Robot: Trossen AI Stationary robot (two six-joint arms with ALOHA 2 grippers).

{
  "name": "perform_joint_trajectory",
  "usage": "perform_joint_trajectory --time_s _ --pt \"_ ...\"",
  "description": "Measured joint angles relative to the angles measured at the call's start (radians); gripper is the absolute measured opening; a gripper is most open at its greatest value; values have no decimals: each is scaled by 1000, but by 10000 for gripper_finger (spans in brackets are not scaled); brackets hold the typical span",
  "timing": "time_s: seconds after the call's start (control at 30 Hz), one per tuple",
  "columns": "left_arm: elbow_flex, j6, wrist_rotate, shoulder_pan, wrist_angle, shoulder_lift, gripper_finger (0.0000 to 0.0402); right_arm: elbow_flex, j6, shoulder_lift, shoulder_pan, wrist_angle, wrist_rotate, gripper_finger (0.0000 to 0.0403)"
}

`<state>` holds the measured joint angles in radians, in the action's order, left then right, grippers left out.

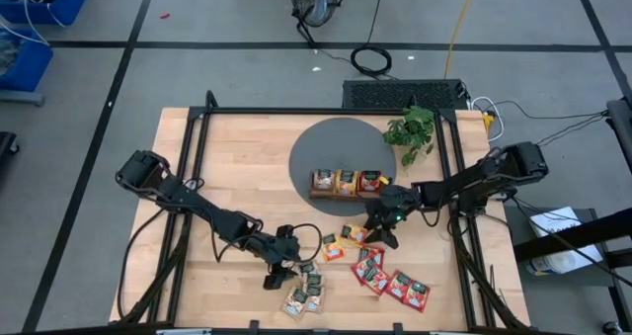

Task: Pick & Place Tea
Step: Put the brown tea bag into the left section of the wooden organiser

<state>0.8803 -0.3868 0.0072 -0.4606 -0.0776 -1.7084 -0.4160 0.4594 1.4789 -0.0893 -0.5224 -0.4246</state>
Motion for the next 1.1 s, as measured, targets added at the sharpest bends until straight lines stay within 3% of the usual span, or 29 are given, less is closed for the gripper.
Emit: perform_joint_trajectory --time_s 0.17,0.4,0.53,0.7,0.83,1.1 --pt "0 -42 1 0 6 0 214 0 -60 -101 3 57 28 209" --pt "0 -91 -8 0 -5 0 214 0 -201 -220 -67 115 270 205" --pt "0 -125 -9 -2 -33 -5 214 0 -230 -219 -127 66 303 204" --pt "0 -168 -9 -7 -68 -40 214 -2 -199 -111 -219 -79 418 204" --pt "0 -162 -9 -20 -95 -53 214 -62 -162 5 -266 -168 336 204" --pt "0 -148 -9 -69 -124 -46 214 -250 -161 222 -320 -155 157 203"
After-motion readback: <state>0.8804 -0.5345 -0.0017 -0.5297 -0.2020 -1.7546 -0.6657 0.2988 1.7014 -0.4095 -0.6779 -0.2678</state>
